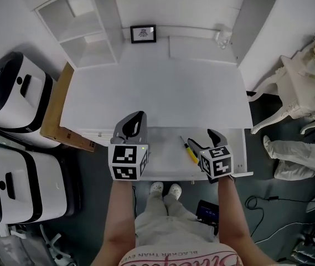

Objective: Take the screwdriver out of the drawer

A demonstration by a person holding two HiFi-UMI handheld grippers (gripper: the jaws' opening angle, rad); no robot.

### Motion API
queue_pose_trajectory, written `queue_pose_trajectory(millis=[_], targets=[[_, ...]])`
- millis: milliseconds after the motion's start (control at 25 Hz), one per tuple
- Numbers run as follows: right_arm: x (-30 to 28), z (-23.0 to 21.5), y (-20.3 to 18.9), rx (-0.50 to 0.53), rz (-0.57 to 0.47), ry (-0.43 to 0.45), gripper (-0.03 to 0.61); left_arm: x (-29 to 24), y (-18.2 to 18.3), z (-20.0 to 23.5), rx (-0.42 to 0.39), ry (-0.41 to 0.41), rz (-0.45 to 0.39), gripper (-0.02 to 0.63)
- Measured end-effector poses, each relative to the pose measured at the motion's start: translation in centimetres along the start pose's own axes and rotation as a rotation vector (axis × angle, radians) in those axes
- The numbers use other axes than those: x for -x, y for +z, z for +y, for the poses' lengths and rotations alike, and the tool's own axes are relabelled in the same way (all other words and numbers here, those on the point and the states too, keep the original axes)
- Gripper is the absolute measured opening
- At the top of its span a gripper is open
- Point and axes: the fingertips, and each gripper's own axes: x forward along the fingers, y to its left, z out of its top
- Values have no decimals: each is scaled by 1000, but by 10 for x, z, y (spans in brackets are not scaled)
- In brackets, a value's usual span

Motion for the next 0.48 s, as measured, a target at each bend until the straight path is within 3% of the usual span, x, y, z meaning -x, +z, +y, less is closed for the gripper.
queue_pose_trajectory(millis=[480], targets=[[-52, 2, -76, -16, 235, 42, 342, -15, -47, 20, 69, -3, 98, 9]])
